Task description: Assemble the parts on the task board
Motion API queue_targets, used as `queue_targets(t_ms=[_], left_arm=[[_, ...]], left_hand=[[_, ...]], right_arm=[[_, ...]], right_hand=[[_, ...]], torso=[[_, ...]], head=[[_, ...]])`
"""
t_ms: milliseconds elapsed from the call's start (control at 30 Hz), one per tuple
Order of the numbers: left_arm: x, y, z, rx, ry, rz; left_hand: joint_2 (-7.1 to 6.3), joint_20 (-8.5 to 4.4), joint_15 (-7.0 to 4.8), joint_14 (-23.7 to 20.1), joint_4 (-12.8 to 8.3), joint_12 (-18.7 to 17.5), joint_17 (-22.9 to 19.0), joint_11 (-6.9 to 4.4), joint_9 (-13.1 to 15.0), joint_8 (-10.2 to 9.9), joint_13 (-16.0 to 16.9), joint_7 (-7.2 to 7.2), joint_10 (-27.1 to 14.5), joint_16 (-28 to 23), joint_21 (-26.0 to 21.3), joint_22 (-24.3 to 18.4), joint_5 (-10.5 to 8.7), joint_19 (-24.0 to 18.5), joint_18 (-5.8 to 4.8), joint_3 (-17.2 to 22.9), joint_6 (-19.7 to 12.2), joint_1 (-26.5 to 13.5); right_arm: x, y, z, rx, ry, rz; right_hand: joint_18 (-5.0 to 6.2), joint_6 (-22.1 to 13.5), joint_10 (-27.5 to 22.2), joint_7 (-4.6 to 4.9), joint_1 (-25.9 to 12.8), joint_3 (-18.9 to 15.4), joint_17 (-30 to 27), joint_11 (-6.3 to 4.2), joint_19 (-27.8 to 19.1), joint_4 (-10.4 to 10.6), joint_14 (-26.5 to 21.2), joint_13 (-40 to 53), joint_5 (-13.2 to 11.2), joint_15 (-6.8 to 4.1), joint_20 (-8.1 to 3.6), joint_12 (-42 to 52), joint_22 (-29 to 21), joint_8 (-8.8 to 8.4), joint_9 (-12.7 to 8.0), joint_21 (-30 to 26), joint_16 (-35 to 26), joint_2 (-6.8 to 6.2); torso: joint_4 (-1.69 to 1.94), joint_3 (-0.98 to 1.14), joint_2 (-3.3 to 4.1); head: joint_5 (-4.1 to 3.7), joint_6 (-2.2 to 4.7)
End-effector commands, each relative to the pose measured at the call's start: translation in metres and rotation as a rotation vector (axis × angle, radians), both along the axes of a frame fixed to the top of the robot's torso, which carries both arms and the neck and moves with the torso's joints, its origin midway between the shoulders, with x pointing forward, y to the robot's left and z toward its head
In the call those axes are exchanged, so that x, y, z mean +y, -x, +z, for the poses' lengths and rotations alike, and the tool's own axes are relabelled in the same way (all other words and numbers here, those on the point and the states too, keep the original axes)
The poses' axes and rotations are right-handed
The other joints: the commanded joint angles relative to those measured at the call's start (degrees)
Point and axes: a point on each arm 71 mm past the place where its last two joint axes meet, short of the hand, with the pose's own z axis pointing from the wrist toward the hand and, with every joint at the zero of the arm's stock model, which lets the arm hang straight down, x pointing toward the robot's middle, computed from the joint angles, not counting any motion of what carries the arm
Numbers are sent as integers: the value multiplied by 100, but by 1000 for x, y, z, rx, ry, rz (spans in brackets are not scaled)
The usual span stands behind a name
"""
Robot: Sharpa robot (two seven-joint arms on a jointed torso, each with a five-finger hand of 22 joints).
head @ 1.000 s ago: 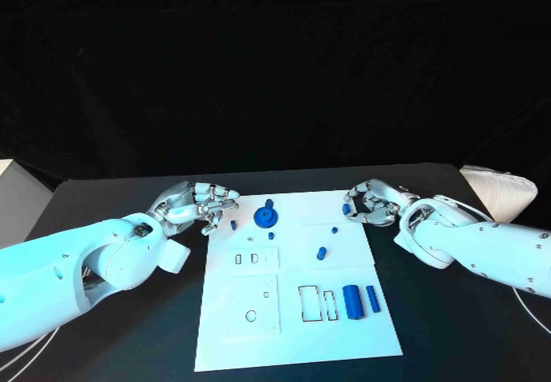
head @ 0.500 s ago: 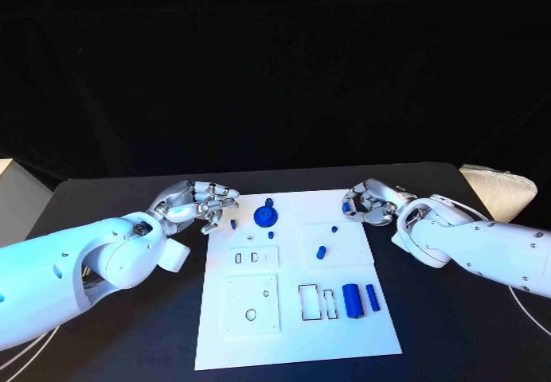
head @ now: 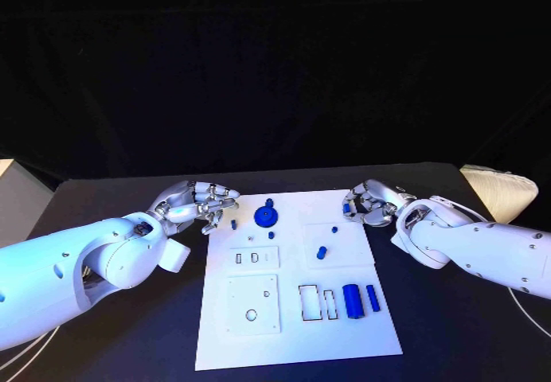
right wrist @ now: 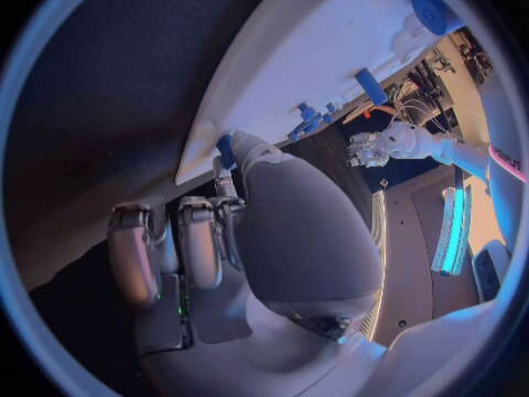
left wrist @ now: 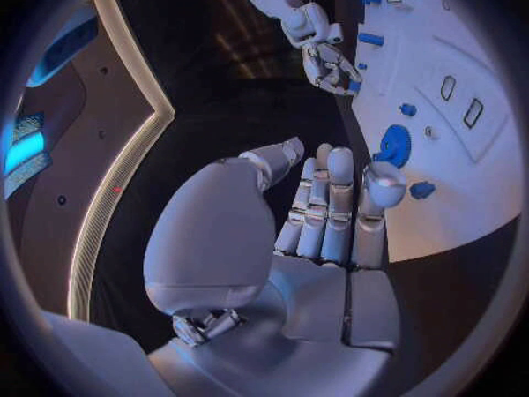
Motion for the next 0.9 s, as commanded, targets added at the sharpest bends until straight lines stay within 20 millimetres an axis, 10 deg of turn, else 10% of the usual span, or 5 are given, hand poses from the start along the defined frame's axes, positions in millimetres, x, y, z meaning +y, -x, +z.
queue_targets(t_ms=[33, 600, 900], left_arm=[[-2, 1, 1, 1, 10, -19], [1, -1, -1, 1, 8, -15], [1, -4, -3, 2, 7, -11]], left_hand=[[-17, 3, 1, -38, -5, 20, 6, -2, 7, -9, 7, -2, -56, -12, 14, -6, -22, -48, -76, 25, -50, -57], [-16, 6, 5, -39, -8, 21, 6, 2, 8, -12, 12, 2, -63, -15, 17, -4, -22, -52, -77, 28, -58, -68], [-17, 6, 5, -39, -6, 22, 6, 3, 8, -12, 13, 2, -63, -15, 20, 2, -23, -48, -78, 27, -58, -71]], right_arm=[[1, 1, 2, -30, -9, -10], [10, 10, 18, -81, -78, -83], [52, 28, 38, -32, -133, -55]], right_hand=[[-40, 170, 339, -88, -18, 85, 1154, -86, 603, -33, 516, 1235, 13, -82, -70, 29, 1506, 147, 68, 32, 10, 68], [-40, 257, 360, -190, -60, 300, 1162, -187, 603, -125, 519, 1252, -171, -164, -159, 43, 1506, 342, 143, 32, 10, 131], [-40, 237, 359, -187, -101, 316, 1166, -189, 603, -130, 520, 1251, -172, -161, -163, 40, 1506, 359, 149, 32, 11, 101]], torso=[[-1, 1, 3], [-31, 2, -50], [-52, -39, -149]], head=[[1, -6], [32, 27], [95, 0]])
